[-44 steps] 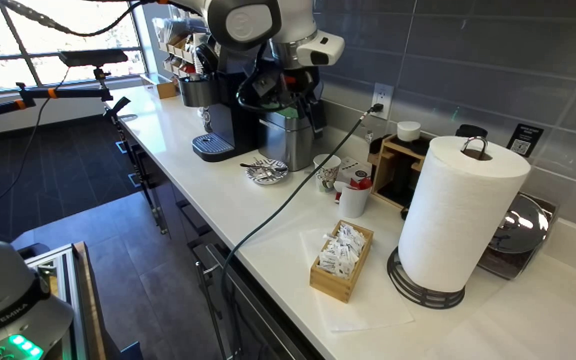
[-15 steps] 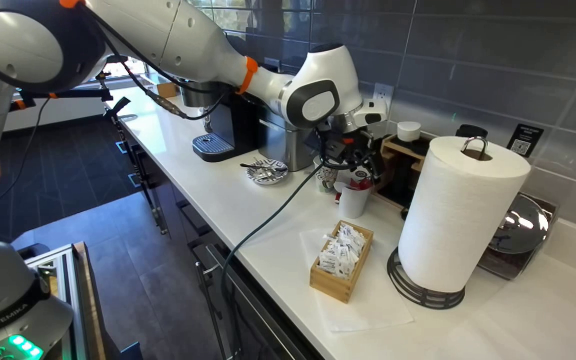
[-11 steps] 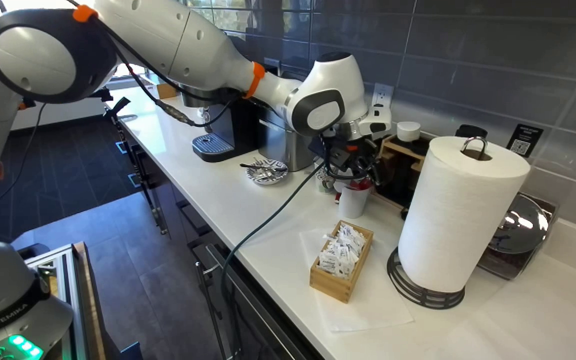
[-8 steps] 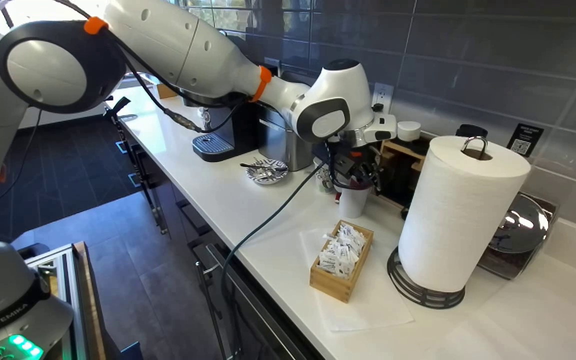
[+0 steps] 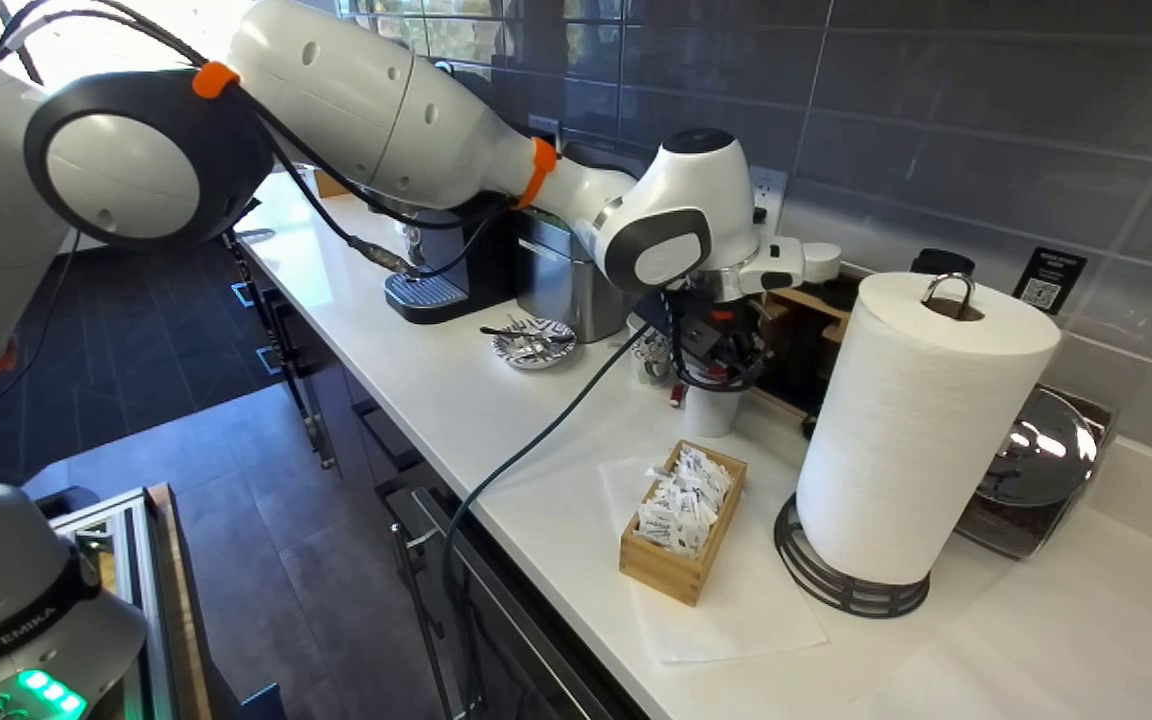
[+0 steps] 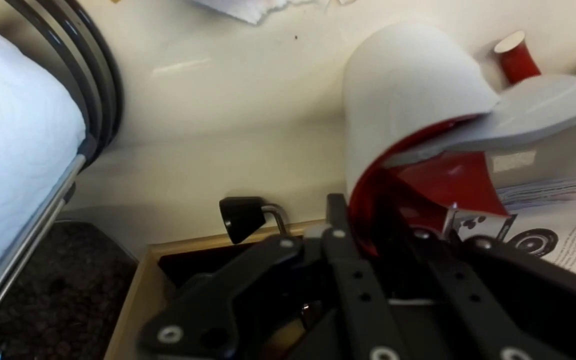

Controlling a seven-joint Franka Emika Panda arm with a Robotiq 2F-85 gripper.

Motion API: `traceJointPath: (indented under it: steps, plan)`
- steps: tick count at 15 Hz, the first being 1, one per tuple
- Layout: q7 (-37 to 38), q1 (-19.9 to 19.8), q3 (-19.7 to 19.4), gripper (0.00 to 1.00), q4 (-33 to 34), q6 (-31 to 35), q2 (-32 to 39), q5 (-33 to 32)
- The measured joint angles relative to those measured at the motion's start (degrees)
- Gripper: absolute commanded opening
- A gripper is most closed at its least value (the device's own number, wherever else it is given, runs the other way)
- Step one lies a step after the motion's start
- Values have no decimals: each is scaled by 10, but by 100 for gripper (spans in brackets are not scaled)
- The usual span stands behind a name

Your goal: Move the broken mug to the left

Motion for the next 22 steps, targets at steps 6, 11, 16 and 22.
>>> traceJointPath:
  steps: [6,11,16,22]
  plan:
    - [-31,-13,18,2,20,-53,-1,16]
    - [-44,-24,19,2,30,-105,-4,31]
    - [-80,-58,37,2,31,-134,-3,97]
    - [-107,-97,45,2,21,-137,-5,165]
